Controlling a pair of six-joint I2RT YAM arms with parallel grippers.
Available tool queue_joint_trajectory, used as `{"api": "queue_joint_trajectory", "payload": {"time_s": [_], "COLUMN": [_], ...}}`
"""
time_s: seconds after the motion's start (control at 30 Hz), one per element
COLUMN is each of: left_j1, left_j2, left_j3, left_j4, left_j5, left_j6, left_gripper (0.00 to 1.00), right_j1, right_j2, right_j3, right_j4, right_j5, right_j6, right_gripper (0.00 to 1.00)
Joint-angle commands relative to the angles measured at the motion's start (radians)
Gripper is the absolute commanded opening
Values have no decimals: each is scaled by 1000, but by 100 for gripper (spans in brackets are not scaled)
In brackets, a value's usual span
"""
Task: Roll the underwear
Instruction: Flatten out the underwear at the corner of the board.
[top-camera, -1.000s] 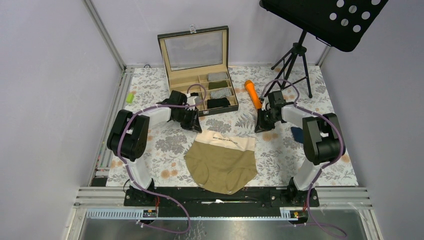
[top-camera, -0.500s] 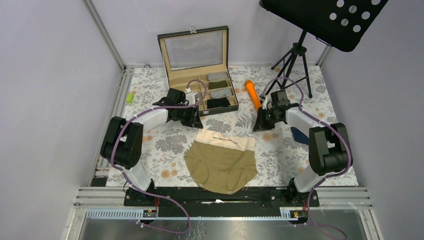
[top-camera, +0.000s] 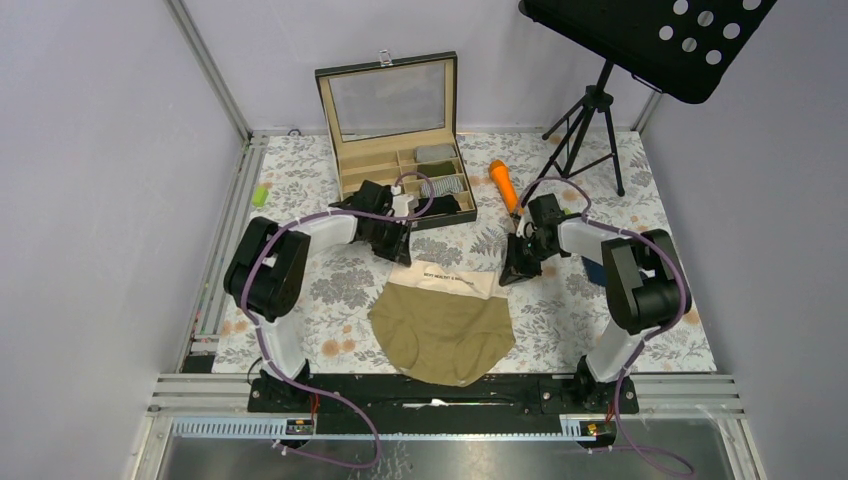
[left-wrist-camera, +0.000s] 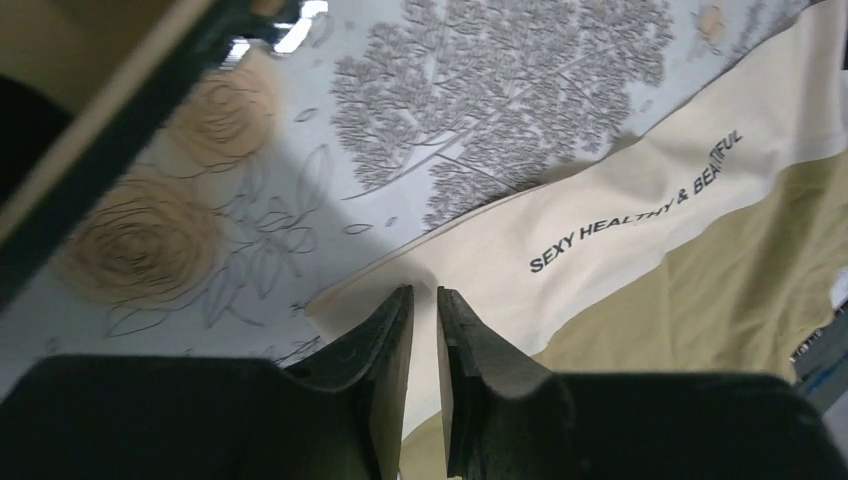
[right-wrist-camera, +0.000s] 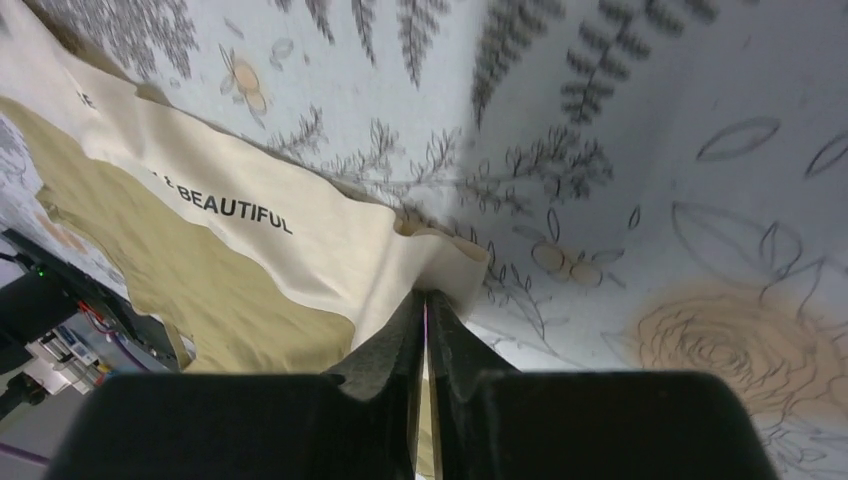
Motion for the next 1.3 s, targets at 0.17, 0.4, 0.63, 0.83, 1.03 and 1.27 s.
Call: {"api": "queue_joint_trajectory", "payload": {"time_s": [0.17, 0.4, 0.63, 0.83, 1.03, 1.27], "left_j1": [44, 51, 60, 92, 86, 88], "left_j2": [-71, -108, -258, -384, -374, -321], "left_j3": [-41, -4, 14, -52, -163, -220], "left_j4": [23, 12, -22, -129, -23, 104], "left_j5": [-246, -289, -207, -329, -296, -305], "left_j6": [5, -11, -64, -171, -278, -325], "left_gripper": [22, 26, 39, 56, 57, 52], "right_j1": [6, 6, 6, 6, 7, 6], "right_j2": [155, 167, -37, -302, -525, -613], "right_j3": [221, 311, 320, 280, 102, -1], "right_j4": [13, 10, 83, -21, -19, -47], "right_j5": [184, 204, -117, -114, -76, -30], "right_j6": [-113, -171, -57, -207, -254, -310], "right_gripper": [9, 13, 34, 40, 42, 43]}}
